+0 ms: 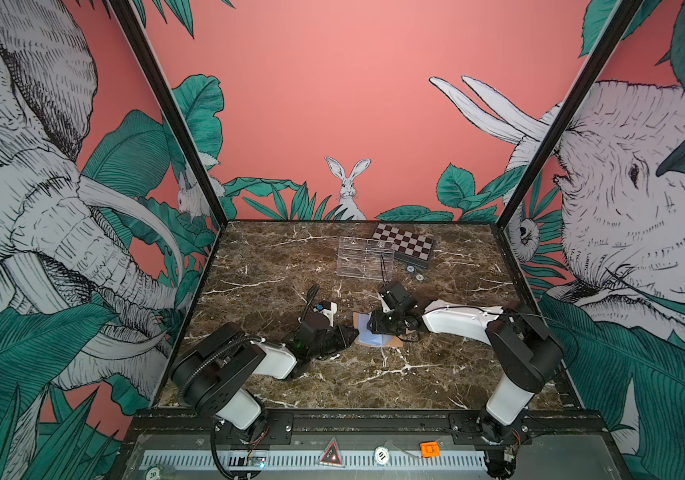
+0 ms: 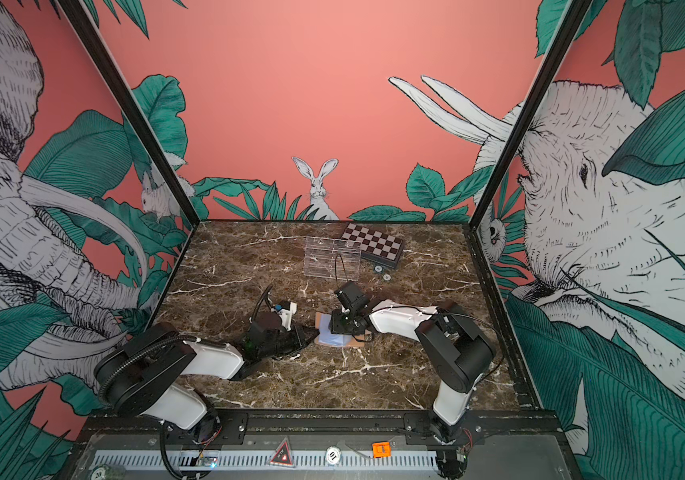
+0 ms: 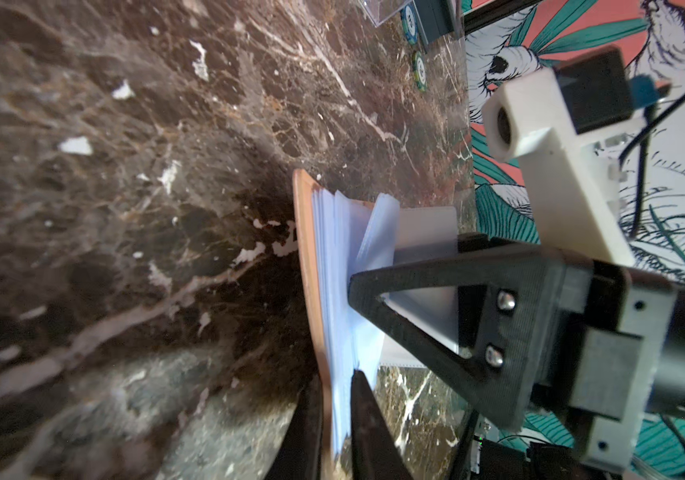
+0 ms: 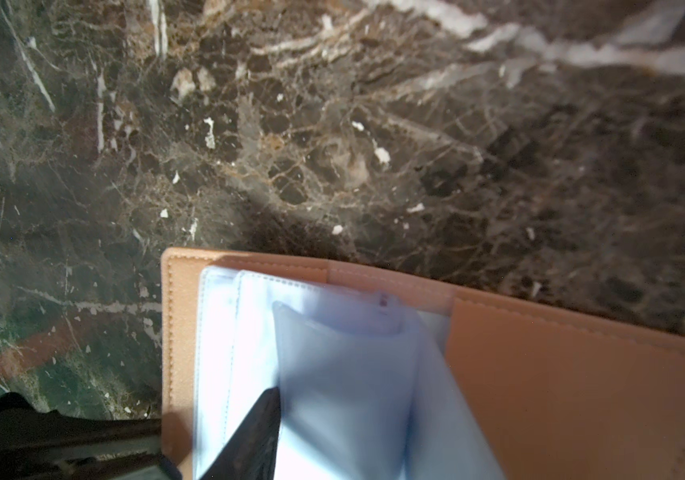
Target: Take the credit cards out of the card holder
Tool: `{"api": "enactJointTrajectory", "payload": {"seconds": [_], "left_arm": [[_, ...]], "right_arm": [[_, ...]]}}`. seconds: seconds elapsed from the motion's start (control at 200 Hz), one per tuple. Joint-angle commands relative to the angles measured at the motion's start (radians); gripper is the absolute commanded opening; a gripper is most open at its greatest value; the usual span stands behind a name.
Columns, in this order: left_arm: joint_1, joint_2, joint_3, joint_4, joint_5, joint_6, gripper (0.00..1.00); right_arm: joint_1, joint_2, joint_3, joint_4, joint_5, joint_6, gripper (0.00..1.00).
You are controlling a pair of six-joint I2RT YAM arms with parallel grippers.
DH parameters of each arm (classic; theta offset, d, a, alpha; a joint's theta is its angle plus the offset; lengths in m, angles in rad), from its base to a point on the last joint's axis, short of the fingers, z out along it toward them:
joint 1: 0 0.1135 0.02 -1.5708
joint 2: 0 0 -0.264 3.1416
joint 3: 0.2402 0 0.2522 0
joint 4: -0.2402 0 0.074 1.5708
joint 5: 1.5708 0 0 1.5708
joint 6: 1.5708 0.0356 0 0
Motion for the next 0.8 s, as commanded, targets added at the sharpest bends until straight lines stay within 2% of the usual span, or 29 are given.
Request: {"api": "enactJointTrajectory", "payload": {"seconds": [0.0,0.18,0.28,0.44,0.6,0.79], "left_arm": [[0.0,-0.018,-0.011,0.026,-0.016,-0.006,0.07],[0.0,-0.026,-0.013,0.017,-0.018,-0.004,0.05],[0.0,-0.024,-0.011,0.013,-0.017,-0.002,0.0],[0.001,-0.02,-0.007,0.019,-0.008,0.002,0.0],[0.0,-0.032,-0.008,0.007,-0.007,0.006,0.0],[0.0,-0.047,-0.01,0.003,-0.008,0.016,0.0]], "right_arm": [[0.006,0.039,-0.036,-0.044,0.0,-0.009,0.45],[0.006,0.038,-0.037,-0.045,0.0,-0.009,0.45],[0.006,0.039,-0.035,-0.044,-0.001,-0.011,0.44],[0.002,0.028,-0.035,-0.051,0.006,-0.008,0.44],[-0.003,-0.018,-0.038,-0.116,0.102,-0.009,0.45],[-0.005,-0.086,-0.043,-0.168,0.217,0.003,0.52]]}}
